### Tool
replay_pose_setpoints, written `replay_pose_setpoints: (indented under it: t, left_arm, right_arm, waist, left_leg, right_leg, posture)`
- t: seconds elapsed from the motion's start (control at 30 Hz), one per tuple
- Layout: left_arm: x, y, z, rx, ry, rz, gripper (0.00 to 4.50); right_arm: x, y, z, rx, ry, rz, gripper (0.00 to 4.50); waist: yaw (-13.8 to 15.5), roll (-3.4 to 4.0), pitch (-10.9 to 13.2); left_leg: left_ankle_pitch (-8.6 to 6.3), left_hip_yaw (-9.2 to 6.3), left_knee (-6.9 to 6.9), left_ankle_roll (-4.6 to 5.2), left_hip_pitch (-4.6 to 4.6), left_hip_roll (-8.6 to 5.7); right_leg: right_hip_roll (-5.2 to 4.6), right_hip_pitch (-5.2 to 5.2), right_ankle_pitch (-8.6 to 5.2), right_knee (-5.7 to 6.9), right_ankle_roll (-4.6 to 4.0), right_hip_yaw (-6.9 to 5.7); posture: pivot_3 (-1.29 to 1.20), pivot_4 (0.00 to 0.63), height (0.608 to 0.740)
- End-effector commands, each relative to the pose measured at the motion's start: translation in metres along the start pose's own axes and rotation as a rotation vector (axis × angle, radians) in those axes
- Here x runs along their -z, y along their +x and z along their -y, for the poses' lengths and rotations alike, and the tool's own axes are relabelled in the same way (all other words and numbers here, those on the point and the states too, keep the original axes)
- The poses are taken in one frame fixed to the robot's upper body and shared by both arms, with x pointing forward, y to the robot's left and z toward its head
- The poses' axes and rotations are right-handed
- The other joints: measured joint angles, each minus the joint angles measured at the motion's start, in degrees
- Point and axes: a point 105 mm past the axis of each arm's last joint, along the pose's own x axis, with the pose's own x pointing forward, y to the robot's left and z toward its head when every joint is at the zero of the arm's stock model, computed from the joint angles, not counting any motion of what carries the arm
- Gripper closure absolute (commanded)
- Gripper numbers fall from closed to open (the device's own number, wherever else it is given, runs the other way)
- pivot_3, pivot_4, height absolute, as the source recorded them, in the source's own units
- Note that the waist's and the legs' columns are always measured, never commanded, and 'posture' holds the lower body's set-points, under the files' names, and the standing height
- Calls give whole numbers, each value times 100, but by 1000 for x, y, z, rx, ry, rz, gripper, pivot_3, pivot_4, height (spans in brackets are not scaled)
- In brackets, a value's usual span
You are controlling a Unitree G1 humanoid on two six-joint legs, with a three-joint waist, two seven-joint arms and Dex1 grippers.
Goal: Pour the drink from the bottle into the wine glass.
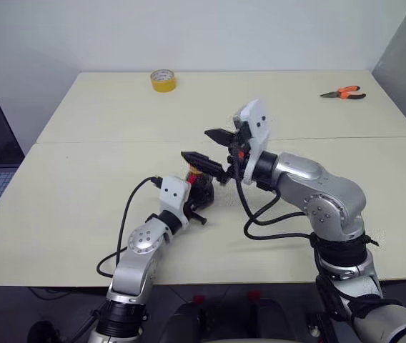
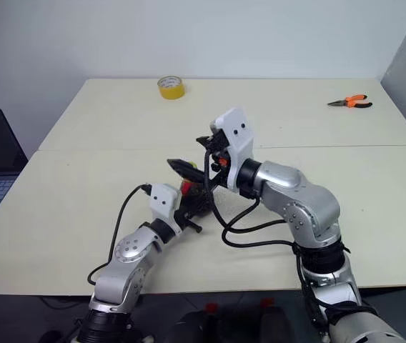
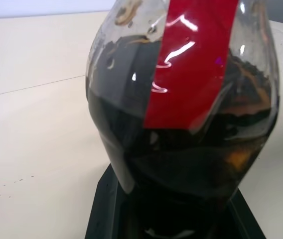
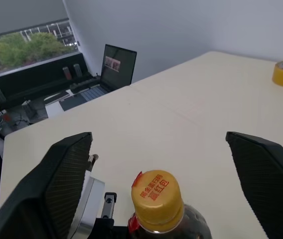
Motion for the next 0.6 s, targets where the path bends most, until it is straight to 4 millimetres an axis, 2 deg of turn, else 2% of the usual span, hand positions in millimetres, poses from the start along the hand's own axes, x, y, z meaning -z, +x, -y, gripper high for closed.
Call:
replay_pose_setpoints:
  t: [0.03, 0.17, 0.43, 0.53, 0.6]
  left_arm:
    - [-18, -1, 1, 3, 28, 67, 3888]
    - [-18, 0, 1, 1, 27, 67, 3888]
    - [-18, -1, -1, -7, 27, 68, 3888]
    - [-18, -1, -1, -8, 26, 69, 3888]
    - [-18, 0, -1, -8, 26, 69, 3888]
  right_arm:
    - [-7, 7, -5, -1, -45, 8, 0]
    - [-2, 17, -3, 24, -64, -22, 0]
    - [2, 20, -1, 32, -81, -43, 0]
    - [3, 20, 0, 37, -80, -45, 575]
    - [3, 20, 0, 39, -81, -45, 1281]
  waist:
    - [0, 0, 0]
    - [-3, 0, 0]
    - [-2, 0, 0]
    - [-3, 0, 0]
    - [-3, 0, 0]
  left_leg:
    - [0, 0, 0, 0, 0, 0]
    - [0, -1, 0, 0, 0, 2]
    - [0, 0, 0, 0, 0, 0]
    - [0, 0, 0, 0, 0, 0]
    - [0, 0, 0, 0, 0, 0]
  right_leg:
    - [0, 0, 0, 0, 0, 1]
    - [2, -2, 0, 2, 0, 0]
    - [0, -1, 0, 1, 0, 0]
    - [0, -1, 0, 1, 0, 0]
    - [0, -1, 0, 1, 0, 0]
  posture:
    - [0, 150, 740]
    - [0, 150, 740]
    - [0, 150, 740]
    - [0, 150, 740]
    - [0, 150, 740]
